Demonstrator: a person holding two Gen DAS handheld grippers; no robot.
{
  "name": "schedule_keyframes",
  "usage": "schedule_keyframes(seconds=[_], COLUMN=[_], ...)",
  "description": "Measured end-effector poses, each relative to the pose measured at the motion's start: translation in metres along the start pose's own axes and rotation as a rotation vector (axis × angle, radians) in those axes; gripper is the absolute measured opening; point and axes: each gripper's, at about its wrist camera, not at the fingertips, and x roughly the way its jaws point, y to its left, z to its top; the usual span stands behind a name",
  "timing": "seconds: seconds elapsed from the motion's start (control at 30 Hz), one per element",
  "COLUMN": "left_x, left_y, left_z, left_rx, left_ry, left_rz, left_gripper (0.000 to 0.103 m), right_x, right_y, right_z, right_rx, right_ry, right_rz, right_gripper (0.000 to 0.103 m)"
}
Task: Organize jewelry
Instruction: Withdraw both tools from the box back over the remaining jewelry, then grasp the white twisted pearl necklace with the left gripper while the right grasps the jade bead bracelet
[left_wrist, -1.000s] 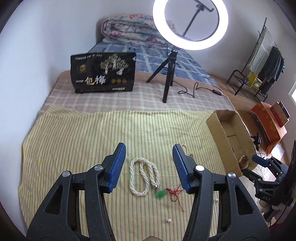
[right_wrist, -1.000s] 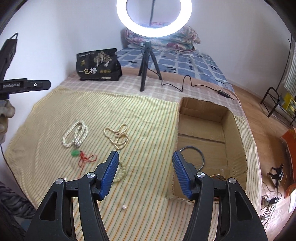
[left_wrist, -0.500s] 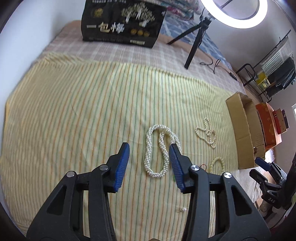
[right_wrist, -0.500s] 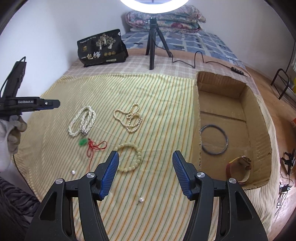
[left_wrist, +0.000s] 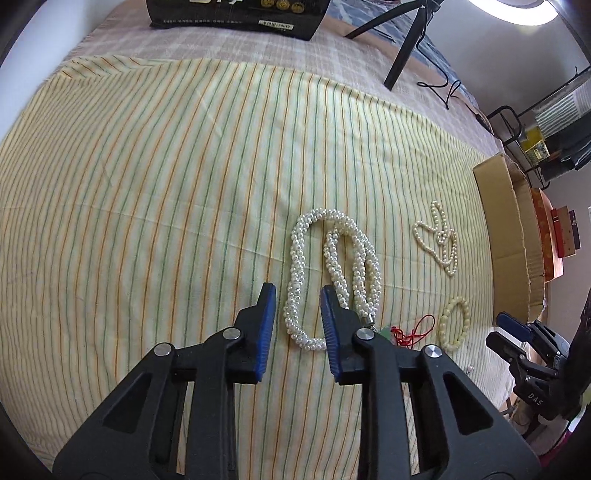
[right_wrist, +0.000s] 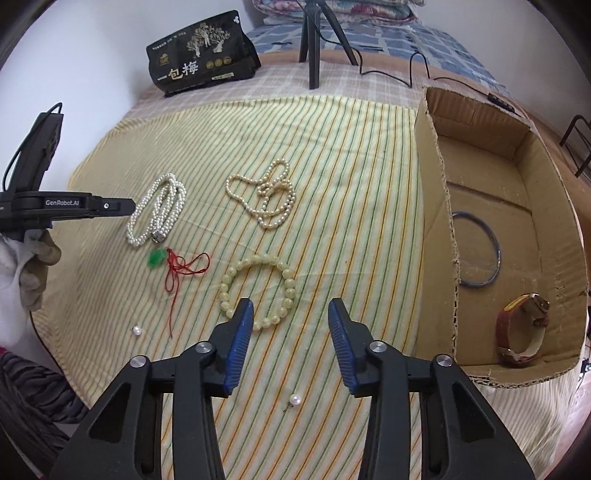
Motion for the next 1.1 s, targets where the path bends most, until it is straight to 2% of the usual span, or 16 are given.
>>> schedule_keyframes(seconds=[0.3, 0.73, 0.8, 0.9, 0.97, 1.07, 1.1], left_x=[0.008, 0.02, 0.021, 0.021, 0.022, 0.022, 0.022], left_y=[0.0, -0.004, -0.006, -0.005, -0.002, -0.003, -0.004], left_z=[-0.004, -0.001, -0.001, 0.0, 0.001, 0.002, 0.001], left_rx=[0.012, 0.025, 0.034, 0.029, 0.018, 0.019, 0.021], left_ry=[0.025, 0.032, 0.025, 0.015, 0.015, 0.009, 0.005], left_rz=[0.015, 0.04, 0.053, 0.068, 0.056, 0.058, 0.064], left_gripper=[0.022, 0.021, 0.019, 0.007, 0.006, 0.006, 0.006], right_x=[0.014, 0.04, 0.044, 0.048, 0.049, 0.05, 0.05], right_y=[-0.001, 0.001, 0.004, 0.008, 0.01, 0.012, 0.013], right_z=[0.003, 0.003, 0.004, 0.005, 0.007, 0.008, 0.007], right_rx=[0.008, -0.004, -0.016, -0.032, -0.045, -0.056, -0.057], right_ry=[0.032, 0.079, 0.086, 0.089, 0.088, 0.083, 0.081], right_rz=[0.01, -0.025, -0.039, -0.057, -0.065, -0.068, -0.066], right_gripper=[0.028, 0.027, 0.027, 0.027, 0.026, 0.018, 0.011])
